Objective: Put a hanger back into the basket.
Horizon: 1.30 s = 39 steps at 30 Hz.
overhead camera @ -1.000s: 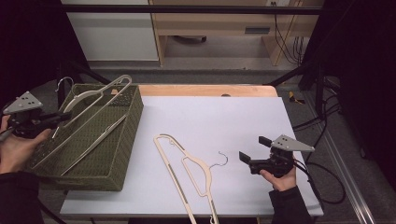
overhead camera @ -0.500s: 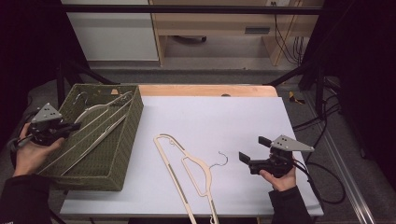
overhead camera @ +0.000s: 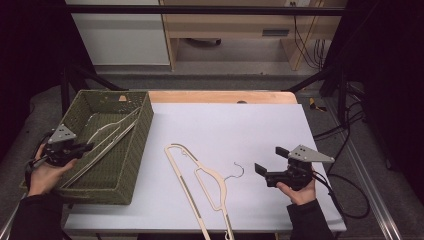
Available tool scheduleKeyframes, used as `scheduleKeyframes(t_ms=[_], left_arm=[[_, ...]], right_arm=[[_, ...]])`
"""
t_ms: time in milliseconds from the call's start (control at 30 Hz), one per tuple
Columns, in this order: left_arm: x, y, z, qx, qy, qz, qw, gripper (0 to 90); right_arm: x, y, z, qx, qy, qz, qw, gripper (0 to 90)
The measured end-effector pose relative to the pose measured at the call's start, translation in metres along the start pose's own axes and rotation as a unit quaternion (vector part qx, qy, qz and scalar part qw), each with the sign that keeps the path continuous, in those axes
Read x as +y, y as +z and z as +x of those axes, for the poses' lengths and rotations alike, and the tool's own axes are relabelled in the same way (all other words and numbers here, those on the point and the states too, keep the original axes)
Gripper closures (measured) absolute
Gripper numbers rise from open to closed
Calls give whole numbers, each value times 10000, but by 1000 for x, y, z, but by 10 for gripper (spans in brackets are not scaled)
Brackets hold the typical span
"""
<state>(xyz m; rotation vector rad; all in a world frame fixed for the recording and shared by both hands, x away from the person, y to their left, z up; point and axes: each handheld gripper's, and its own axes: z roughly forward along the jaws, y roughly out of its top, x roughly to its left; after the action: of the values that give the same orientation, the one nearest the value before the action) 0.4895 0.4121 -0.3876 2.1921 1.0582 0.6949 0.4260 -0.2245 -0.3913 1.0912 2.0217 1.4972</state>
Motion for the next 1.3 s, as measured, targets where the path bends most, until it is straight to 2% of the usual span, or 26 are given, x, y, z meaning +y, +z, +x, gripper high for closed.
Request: scheduleKeyframes(t_ms=[67,300,367,467,533,700,733,767,867,967,1033,1133,1200,1300], left_arm=[[-1,3,-2,-79,-81,29,9999,842],[2,3,-4,-234,-84,225,9994,791],[2,2,-5,-253,-203,146,9994,767],[5,-2,-7,-297,-198,155,9992,734],[6,-4,-9,-252,-120,100,9996,730],[11,-11,-11,-246,-161,64,9995,702],[12,-14,-10,-260,-94,66,9996,697],[12,-15,-12,-242,-174,-51,9995,692],[16,-24,-13,-203,-129,-77,9997,688],[20,-34,-15,-157,-203,-313,9992,670],[22,-41,-18,-157,-288,-549,9980,654],[26,-50,-24,-111,-420,-925,9948,592],[29,-55,-30,-78,-503,-1137,9922,532],[33,-62,-39,-65,-638,-1507,9865,456]], right_arm=[[0,0,0,13,-12,14,10000,37],[0,1,0,23,-14,18,10000,38],[-1,1,1,41,-7,20,10000,38],[-1,2,1,48,5,23,10000,38],[-1,2,1,33,7,29,10000,38],[-1,2,2,40,22,31,10000,38],[-1,2,2,44,25,31,10000,38],[-1,2,1,46,3,33,10000,38],[-1,2,1,48,10,29,10000,38],[-1,1,1,61,14,21,10000,38],[-1,1,1,63,9,15,10000,38],[-1,1,1,61,-9,13,10000,38],[-1,1,2,54,27,25,10000,38],[-1,1,2,70,0,15,10000,38]])
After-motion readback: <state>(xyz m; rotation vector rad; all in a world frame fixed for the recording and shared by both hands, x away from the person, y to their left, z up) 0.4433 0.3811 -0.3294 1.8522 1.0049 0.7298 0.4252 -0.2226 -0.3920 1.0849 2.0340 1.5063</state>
